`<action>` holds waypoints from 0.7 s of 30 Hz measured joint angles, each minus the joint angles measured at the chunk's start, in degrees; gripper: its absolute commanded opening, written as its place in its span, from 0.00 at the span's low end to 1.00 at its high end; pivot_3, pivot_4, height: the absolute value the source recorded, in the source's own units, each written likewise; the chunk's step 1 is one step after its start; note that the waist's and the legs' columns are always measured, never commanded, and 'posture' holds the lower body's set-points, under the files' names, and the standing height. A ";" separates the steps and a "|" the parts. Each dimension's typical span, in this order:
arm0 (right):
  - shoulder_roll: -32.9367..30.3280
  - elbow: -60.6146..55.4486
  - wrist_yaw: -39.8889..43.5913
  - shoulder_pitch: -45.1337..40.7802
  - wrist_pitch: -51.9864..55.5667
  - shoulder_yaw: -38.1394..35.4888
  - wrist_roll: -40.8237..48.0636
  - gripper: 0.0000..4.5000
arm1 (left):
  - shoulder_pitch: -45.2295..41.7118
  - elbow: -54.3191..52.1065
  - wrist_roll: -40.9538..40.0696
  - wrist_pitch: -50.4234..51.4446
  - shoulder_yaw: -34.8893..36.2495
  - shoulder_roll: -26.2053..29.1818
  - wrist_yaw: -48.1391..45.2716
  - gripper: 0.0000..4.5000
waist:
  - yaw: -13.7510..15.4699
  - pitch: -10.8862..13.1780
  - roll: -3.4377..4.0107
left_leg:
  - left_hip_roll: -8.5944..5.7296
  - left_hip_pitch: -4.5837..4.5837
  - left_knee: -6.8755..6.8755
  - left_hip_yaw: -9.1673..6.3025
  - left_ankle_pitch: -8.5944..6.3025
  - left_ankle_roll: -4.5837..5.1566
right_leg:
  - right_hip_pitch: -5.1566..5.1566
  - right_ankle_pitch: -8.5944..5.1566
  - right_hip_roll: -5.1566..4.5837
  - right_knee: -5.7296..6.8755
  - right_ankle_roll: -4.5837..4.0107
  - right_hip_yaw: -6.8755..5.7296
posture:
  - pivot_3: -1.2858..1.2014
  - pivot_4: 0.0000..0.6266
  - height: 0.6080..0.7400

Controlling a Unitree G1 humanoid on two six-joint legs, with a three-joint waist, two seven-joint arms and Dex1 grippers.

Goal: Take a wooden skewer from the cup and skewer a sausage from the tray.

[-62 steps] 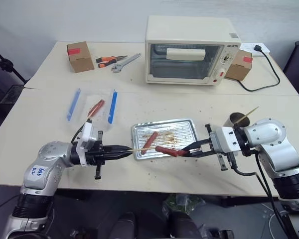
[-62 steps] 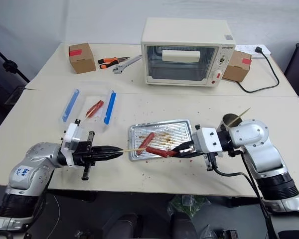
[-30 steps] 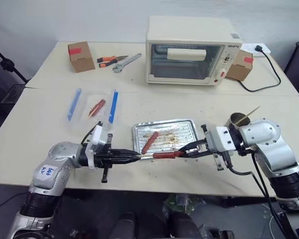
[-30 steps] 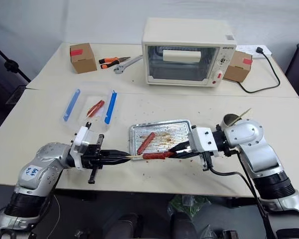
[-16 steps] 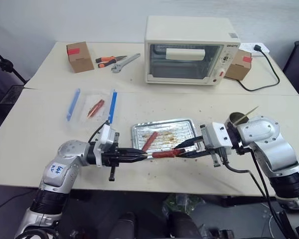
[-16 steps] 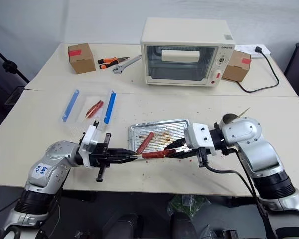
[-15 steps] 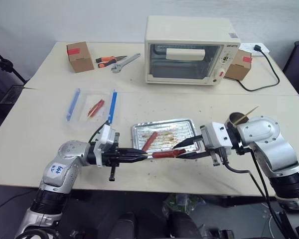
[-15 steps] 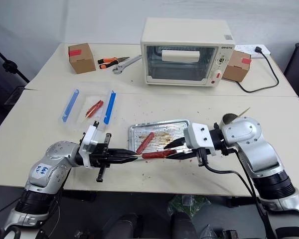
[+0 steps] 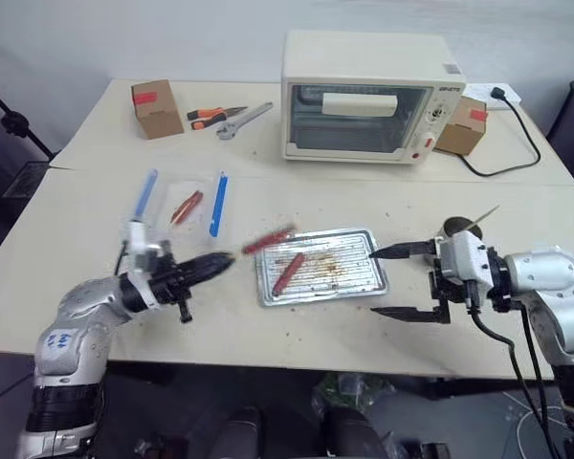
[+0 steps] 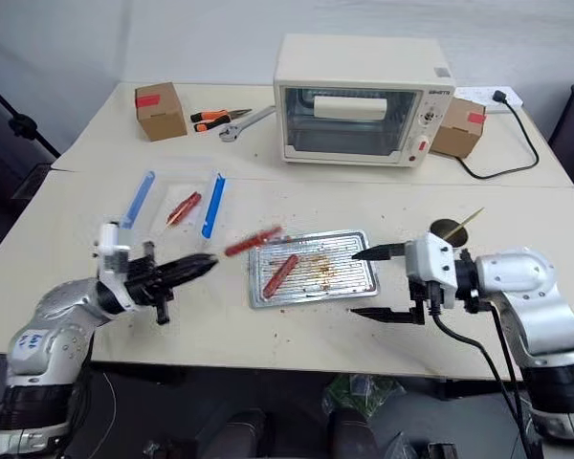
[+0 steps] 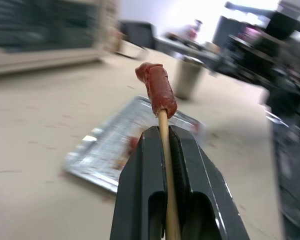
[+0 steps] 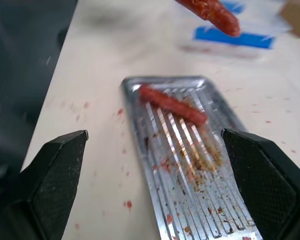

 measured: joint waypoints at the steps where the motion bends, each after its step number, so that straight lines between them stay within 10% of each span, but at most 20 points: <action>1: 1.73 -2.02 -3.41 2.22 2.42 -2.15 2.80 0.99 | -0.48 0.00 0.02 0.02 1.79 -1.34 4.03 0.00 | 0.14 0.00 0.00 | 0.00 0.00 0.02 0.00 0.01 -0.01 | 0.00 0.00 0.00 0.02 0.01 0.00 | 0.52 0.24 1.00; 13: 17.24 -18.98 -24.61 7.86 0.92 -4.97 9.03 0.99 | -12.43 12.53 8.38 -3.17 7.08 -10.00 35.93 0.00 | 0.98 -0.02 -0.04 | -0.09 0.04 0.03 0.10 0.04 -0.07 | -0.10 0.03 0.11 0.21 0.06 0.00 | 0.52 0.24 1.00; 21: 16.12 -18.86 -23.34 10.80 -3.68 -1.27 3.88 1.00 | -14.15 17.30 11.16 -4.83 3.64 -7.30 31.70 0.53 | 1.00 -0.01 -0.12 | -0.12 0.02 0.02 0.09 0.06 -0.04 | -0.10 0.03 0.09 0.20 0.06 0.01 | 0.52 0.24 1.00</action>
